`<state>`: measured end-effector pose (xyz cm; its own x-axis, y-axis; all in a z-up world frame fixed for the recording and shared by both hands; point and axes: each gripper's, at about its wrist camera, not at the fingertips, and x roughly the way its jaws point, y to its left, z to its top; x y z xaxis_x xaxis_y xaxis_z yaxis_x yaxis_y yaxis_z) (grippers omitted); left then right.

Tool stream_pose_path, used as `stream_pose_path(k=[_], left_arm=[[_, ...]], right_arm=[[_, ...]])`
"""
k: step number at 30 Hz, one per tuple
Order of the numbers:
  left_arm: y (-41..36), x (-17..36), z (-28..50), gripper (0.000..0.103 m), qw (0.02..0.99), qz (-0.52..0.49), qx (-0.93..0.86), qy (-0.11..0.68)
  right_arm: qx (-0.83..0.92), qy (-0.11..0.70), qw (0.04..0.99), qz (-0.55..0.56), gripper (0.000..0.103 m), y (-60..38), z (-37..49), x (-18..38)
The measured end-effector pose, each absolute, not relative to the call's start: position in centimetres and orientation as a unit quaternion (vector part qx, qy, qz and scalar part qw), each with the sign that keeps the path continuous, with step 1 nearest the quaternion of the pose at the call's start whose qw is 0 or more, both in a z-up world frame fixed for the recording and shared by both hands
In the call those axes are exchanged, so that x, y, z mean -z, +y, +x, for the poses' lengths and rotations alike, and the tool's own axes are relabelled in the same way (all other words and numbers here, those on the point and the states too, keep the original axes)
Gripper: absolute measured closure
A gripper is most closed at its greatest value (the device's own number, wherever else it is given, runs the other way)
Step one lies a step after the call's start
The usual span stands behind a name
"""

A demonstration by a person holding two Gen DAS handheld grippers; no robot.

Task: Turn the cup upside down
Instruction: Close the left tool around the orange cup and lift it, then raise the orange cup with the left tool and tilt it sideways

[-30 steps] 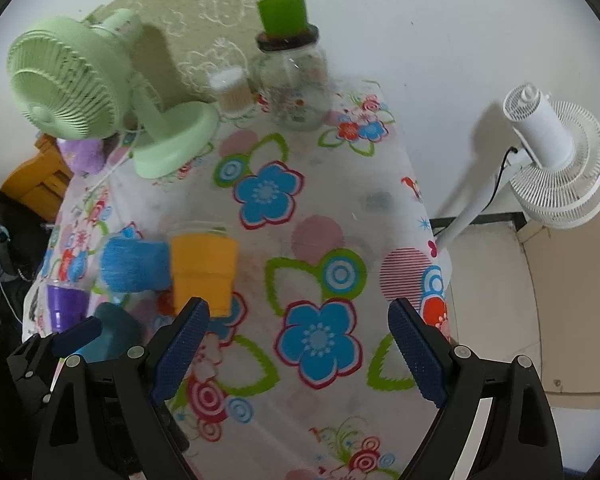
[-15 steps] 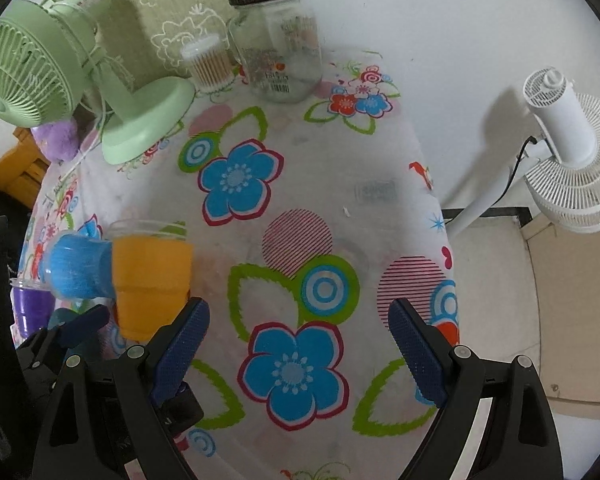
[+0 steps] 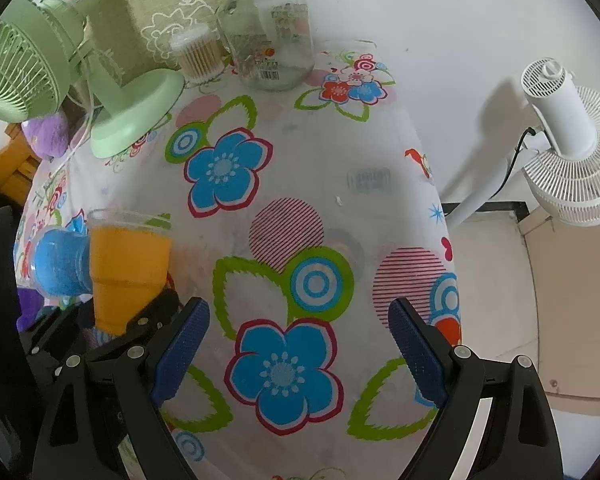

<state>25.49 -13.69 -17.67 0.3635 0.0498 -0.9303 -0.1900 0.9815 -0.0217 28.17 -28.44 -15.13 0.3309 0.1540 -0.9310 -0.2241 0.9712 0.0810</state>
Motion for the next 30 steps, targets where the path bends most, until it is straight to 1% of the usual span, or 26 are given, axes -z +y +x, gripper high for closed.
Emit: stream_pose_path(k=[6, 15, 21, 30], left_arm=[[-13.4, 16.0, 24.3, 0.048, 0.841, -0.024, -0.044, 0.539], [-11.6, 12.9, 20.5, 0.048, 0.853, 0.039, 0.018, 0.521], [-9.8, 11.0, 17.4, 0.048, 0.846, 0.059, 0.091, 0.523], [-9.1, 9.1, 12.5, 0.048, 0.837, 0.129, 0.179, 0.5]], right_arm=[[-0.12, 0.565, 0.816, -0.035, 0.01, -27.8, 27.1, 14.6], [-0.116, 0.548, 0.827, -0.04, 0.01, -26.0, 23.4, 11.8], [-0.093, 0.539, 0.837, -0.017, 0.01, -24.5, 18.9, 9.4], [-0.054, 0.535, 0.843, 0.0, 0.01, -22.3, 12.3, 7.7]])
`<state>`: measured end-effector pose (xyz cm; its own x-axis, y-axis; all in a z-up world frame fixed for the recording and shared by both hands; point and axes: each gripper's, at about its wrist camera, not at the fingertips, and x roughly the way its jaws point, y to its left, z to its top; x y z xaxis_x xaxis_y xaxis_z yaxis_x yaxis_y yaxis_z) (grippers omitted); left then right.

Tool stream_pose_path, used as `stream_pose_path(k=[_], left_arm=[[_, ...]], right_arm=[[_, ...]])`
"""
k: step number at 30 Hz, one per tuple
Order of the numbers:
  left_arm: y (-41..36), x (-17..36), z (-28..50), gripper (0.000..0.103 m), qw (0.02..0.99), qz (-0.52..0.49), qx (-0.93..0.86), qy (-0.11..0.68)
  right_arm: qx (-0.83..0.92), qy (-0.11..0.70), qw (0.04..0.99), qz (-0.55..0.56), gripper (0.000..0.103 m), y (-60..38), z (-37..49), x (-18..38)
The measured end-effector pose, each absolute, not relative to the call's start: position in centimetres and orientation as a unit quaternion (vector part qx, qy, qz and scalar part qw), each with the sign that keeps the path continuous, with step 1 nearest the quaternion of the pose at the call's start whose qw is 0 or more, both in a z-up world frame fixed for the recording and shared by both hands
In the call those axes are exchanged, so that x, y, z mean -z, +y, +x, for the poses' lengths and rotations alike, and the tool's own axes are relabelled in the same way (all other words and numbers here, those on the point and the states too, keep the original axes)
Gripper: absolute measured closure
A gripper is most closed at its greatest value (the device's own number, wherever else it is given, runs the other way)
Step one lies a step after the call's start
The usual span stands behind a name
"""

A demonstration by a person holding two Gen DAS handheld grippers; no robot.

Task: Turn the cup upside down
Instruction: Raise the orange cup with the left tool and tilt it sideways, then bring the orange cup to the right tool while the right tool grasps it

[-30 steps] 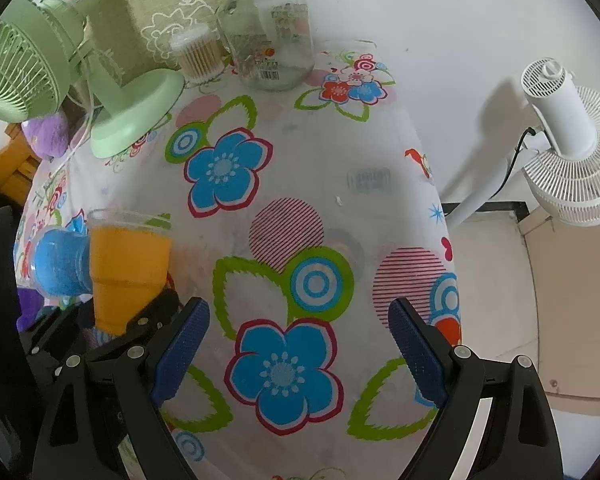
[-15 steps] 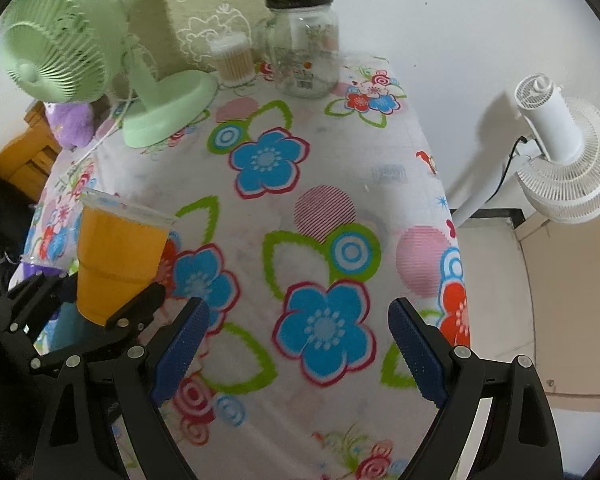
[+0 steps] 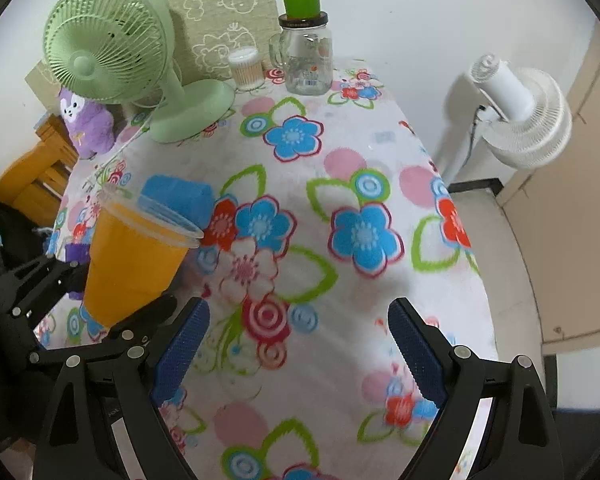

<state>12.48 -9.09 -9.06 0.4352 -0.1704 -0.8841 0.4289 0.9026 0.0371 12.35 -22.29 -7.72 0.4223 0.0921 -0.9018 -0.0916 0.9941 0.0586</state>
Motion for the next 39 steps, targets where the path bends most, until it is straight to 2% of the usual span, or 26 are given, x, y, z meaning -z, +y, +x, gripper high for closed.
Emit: stream_pose_path(k=[17, 29, 32, 34, 35, 36, 39], left_arm=[[-11.2, 13.6, 5.1, 0.048, 0.761, 0.261, 0.35, 0.479], [-13.5, 17.7, 3.4, 0.048, 0.715, 0.317, 0.402, 0.476], [-13.7, 18.2, 3.5, 0.045, 0.713, 0.312, 0.406, 0.479], [-13.7, 18.3, 3.6, 0.032, 0.716, 0.308, 0.401, 0.48], [-13.8, 18.4, 3.7, 0.019, 0.716, 0.307, 0.398, 0.484], [-13.7, 18.3, 3.8, 0.014, 0.717, 0.302, 0.394, 0.489], [-13.4, 17.9, 3.8, 0.011, 0.722, 0.29, 0.379, 0.5]], right_arm=[[0.031, 0.53, 0.847, 0.035, 0.01, -21.5, 1.8, 10.5], [0.064, 0.545, 0.834, 0.061, 0.01, -22.9, -1.0, 14.4], [0.065, 0.548, 0.832, 0.06, 0.01, -23.1, -1.1, 15.1], [0.064, 0.548, 0.831, 0.061, 0.01, -23.2, -1.0, 15.3], [0.063, 0.549, 0.831, 0.06, 0.01, -23.2, -0.9, 15.4], [0.061, 0.55, 0.831, 0.06, 0.01, -23.2, -0.9, 15.4], [0.048, 0.551, 0.831, 0.056, 0.01, -23.1, -0.5, 15.1]])
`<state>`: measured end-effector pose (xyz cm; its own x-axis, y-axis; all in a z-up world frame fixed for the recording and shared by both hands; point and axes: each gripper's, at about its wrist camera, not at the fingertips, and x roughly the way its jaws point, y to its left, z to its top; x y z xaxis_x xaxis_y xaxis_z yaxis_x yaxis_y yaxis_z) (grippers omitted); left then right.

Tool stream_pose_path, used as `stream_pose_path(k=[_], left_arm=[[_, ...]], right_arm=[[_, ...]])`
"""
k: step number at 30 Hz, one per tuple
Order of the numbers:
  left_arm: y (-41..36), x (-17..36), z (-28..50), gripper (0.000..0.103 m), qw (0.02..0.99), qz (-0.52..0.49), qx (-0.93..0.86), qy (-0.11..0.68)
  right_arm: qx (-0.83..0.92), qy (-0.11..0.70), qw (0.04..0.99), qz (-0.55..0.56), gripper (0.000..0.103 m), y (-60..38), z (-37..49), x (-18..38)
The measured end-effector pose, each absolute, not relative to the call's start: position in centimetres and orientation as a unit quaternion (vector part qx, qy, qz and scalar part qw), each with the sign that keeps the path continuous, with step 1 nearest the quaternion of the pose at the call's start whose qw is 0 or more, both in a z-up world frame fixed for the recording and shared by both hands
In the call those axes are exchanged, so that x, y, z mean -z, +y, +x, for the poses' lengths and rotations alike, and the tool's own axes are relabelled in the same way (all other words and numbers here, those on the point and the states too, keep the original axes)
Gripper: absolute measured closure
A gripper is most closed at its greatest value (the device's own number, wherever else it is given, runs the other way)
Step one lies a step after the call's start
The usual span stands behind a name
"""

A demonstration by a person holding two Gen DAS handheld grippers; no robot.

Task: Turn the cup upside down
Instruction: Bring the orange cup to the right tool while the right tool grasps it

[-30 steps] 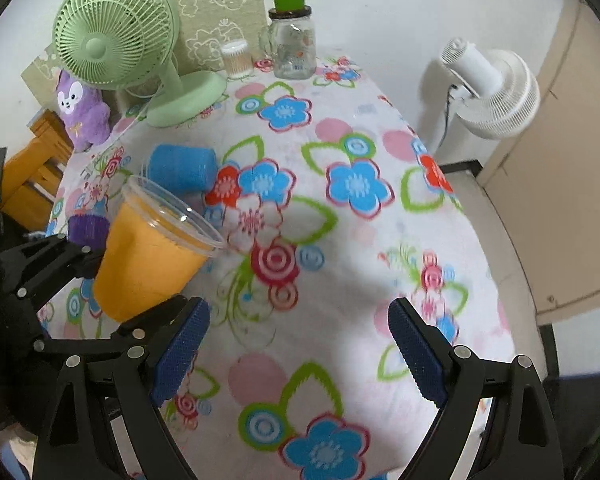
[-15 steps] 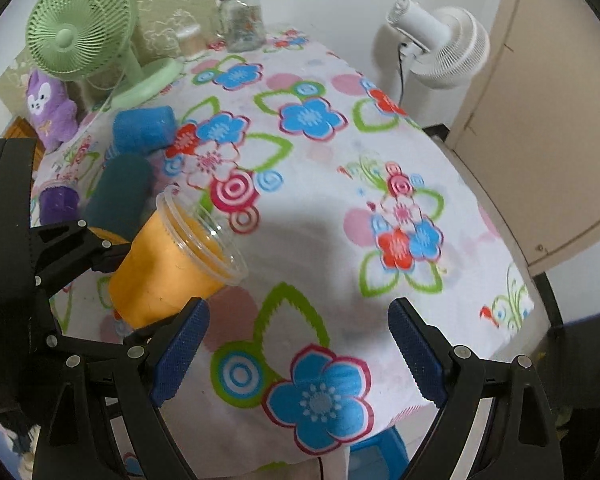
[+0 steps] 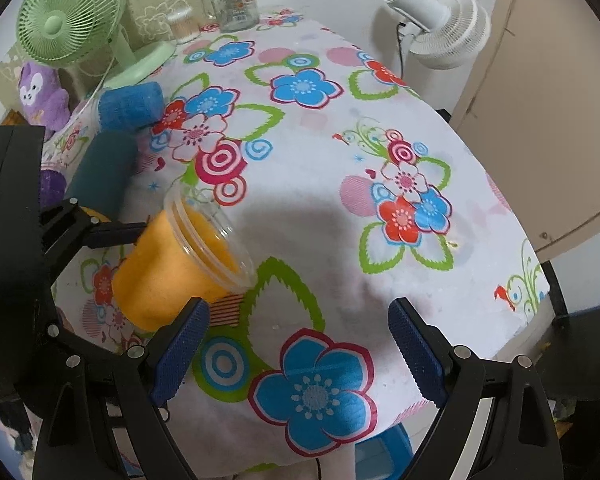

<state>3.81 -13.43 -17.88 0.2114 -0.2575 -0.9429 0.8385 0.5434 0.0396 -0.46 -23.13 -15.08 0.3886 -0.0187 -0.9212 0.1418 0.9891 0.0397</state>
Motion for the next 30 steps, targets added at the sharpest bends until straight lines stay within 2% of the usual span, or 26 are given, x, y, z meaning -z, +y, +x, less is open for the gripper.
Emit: stream_pose_path(k=[7, 15, 24, 30], left_arm=[[-12.3, 15.9, 4.0, 0.011, 0.745, 0.251, 0.315, 0.532], [-10.1, 12.9, 4.8, 0.008, 0.778, 0.144, 0.221, 0.571], [-7.9, 10.7, 4.4, 0.007, 0.803, 0.035, 0.111, 0.585], [-6.7, 10.3, 3.3, 0.005, 0.807, -0.008, 0.042, 0.589]], right_arm=[[-0.006, 0.55, 0.835, 0.022, 0.01, -22.7, 1.1, 13.2], [-0.09, 0.539, 0.837, -0.017, 0.01, -22.2, 3.5, 10.5], [-0.19, 0.512, 0.826, -0.139, 0.011, -19.7, 5.4, 8.3], [-0.251, 0.502, 0.81, -0.173, 0.01, -18.6, 6.2, 8.0]])
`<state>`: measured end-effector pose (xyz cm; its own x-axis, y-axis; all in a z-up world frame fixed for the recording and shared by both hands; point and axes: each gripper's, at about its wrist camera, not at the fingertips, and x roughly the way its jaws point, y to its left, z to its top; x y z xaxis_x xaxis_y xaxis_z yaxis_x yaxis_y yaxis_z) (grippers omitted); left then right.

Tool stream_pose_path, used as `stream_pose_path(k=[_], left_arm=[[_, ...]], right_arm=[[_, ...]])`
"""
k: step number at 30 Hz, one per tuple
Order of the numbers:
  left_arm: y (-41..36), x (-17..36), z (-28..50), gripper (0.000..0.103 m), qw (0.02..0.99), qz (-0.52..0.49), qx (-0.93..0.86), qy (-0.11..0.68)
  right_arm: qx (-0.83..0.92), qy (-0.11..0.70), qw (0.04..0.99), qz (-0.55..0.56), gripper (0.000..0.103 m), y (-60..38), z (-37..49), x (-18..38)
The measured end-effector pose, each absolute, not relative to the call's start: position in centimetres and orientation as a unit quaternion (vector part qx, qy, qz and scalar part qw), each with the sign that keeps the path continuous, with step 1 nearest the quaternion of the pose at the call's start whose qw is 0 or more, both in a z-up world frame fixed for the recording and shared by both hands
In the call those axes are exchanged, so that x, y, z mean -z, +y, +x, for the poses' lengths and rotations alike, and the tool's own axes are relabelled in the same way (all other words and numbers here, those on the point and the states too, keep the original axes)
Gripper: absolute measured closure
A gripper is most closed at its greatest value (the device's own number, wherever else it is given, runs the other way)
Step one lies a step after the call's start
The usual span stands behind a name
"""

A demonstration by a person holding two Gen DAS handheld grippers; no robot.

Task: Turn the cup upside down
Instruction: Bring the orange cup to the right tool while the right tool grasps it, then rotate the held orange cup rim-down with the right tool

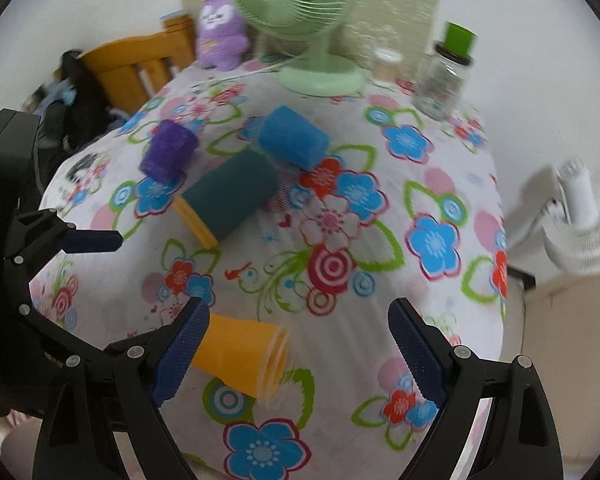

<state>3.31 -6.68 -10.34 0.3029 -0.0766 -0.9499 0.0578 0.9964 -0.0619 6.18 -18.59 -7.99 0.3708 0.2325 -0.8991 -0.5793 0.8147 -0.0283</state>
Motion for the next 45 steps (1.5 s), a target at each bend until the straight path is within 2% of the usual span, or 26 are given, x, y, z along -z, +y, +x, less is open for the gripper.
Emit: stream_pose_path(k=[8, 19, 31, 38, 40, 45], left_arm=[[-5.5, 11.6, 1.6, 0.004, 0.799, -0.071, -0.019, 0.596], [-5.0, 16.0, -1.0, 0.002, 0.776, -0.133, -0.055, 0.614], [-5.3, 18.7, -2.6, 0.002, 0.759, -0.134, -0.066, 0.634], [-5.3, 19.4, -2.6, 0.0, 0.76, -0.102, -0.063, 0.639], [-5.3, 19.4, -2.7, 0.0, 0.76, -0.103, -0.059, 0.639], [-4.7, 19.4, -2.5, 0.0, 0.757, -0.111, -0.051, 0.642]], right_arm=[[-0.33, 0.485, 0.77, -0.251, 0.011, -16.2, 6.6, 8.7], [-0.434, 0.492, 0.67, -0.348, 0.011, -13.0, 6.2, 13.3], [-0.498, 0.501, 0.563, -0.429, 0.012, -10.6, 4.1, 16.5], [-0.493, 0.527, 0.52, -0.457, 0.033, -9.8, 3.6, 19.2], [-0.489, 0.536, 0.516, -0.456, 0.045, -9.7, 3.8, 19.6], [-0.479, 0.537, 0.527, -0.453, 0.046, -9.3, 3.9, 19.4]])
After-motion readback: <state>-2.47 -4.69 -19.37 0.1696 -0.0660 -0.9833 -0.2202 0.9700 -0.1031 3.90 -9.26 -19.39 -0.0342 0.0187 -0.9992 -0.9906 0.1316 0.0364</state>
